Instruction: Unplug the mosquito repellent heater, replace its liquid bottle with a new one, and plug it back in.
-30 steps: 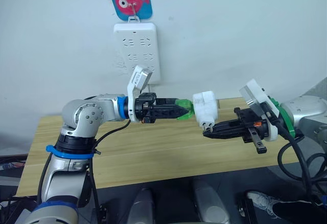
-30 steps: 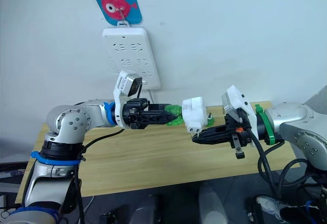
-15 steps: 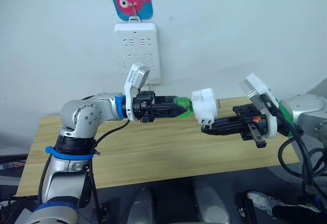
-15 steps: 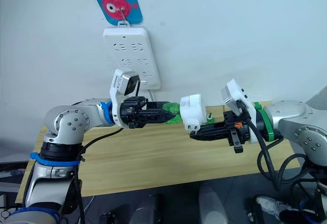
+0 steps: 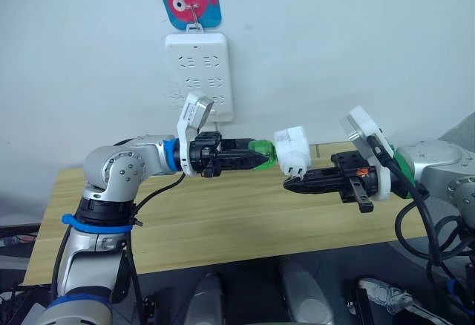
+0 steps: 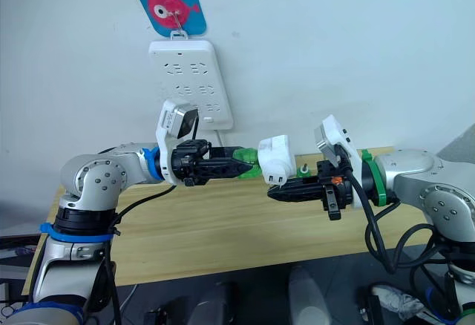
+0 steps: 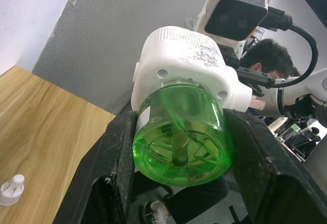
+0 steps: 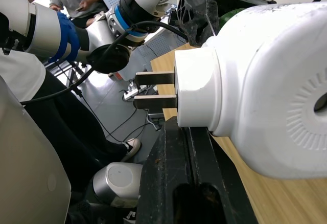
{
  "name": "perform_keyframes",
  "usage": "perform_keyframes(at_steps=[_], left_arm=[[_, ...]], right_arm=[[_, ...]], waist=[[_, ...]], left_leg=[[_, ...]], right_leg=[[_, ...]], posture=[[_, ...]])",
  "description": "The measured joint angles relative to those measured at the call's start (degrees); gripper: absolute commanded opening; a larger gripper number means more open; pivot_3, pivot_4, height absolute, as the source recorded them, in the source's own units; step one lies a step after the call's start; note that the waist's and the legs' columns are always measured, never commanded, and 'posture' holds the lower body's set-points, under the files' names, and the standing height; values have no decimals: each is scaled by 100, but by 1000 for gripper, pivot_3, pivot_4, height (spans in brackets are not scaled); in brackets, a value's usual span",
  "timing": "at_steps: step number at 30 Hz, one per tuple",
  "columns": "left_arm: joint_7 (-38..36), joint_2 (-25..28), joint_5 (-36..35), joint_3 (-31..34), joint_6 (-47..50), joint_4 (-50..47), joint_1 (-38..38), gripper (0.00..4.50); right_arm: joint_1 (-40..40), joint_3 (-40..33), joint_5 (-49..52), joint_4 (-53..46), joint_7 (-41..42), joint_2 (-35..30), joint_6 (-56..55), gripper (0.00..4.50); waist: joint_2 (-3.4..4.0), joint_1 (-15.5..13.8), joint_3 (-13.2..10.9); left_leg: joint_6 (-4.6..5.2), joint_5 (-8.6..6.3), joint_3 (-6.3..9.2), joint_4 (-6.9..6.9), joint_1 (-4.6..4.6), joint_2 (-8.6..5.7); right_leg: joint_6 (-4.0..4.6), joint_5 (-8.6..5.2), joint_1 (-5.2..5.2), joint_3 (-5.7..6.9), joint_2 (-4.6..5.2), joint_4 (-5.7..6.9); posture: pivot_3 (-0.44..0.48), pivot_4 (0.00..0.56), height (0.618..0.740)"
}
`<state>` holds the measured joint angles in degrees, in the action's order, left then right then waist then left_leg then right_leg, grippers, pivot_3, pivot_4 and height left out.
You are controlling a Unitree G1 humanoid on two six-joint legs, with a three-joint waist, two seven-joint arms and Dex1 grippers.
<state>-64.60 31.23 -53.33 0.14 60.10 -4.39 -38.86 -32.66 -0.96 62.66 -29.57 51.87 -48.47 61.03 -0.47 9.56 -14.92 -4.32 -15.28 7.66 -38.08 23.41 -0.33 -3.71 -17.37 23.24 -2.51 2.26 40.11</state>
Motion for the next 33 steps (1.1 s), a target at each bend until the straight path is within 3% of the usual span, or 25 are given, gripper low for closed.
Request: perform_keyframes(at_steps=[12,16,20,25,30,33], left_arm=[[39,-25,94,-10,-145,-64,73,2265],[397,-411,-73,57,151,113,64,2265],[830,-659,-673,409,855,472,63,2265],[1250,-663,-1357,874,1761,927,28,2265],[1354,-534,-1573,1023,2301,1194,26,2265],[1160,-307,-1571,909,2484,1188,48,2265]], right_arm=[[-39,0,-7,44,-60,44,82,0],[89,16,-248,-263,210,-309,-104,0],[820,82,-943,-507,565,-651,-744,831],[1580,-36,-1593,-494,1043,-1059,-1494,2651],[1689,-441,-1838,-254,1270,-1223,-1925,4394],[1440,-516,-1963,-20,1331,-1243,-2134,4500]], waist=[[0,-1,0],[2,-24,4],[-5,1,26],[3,18,97],[3,24,118],[6,43,125]], left_leg=[[0,0,0,0,0,0],[0,0,1,-1,1,-3],[0,0,0,-2,1,-2],[0,0,-1,-3,-2,-2],[0,0,-1,-10,-5,-3],[0,0,-3,-8,-9,-2]], right_leg=[[0,0,0,0,0,0],[0,0,0,2,2,-3],[0,0,0,2,1,1],[0,0,0,0,0,7],[0,0,-1,-2,-1,17],[0,0,-1,-4,-1,18]], posture=[[-224,176,734],[-229,171,734],[-235,169,734],[-247,165,734],[-261,163,734],[-267,161,734]])
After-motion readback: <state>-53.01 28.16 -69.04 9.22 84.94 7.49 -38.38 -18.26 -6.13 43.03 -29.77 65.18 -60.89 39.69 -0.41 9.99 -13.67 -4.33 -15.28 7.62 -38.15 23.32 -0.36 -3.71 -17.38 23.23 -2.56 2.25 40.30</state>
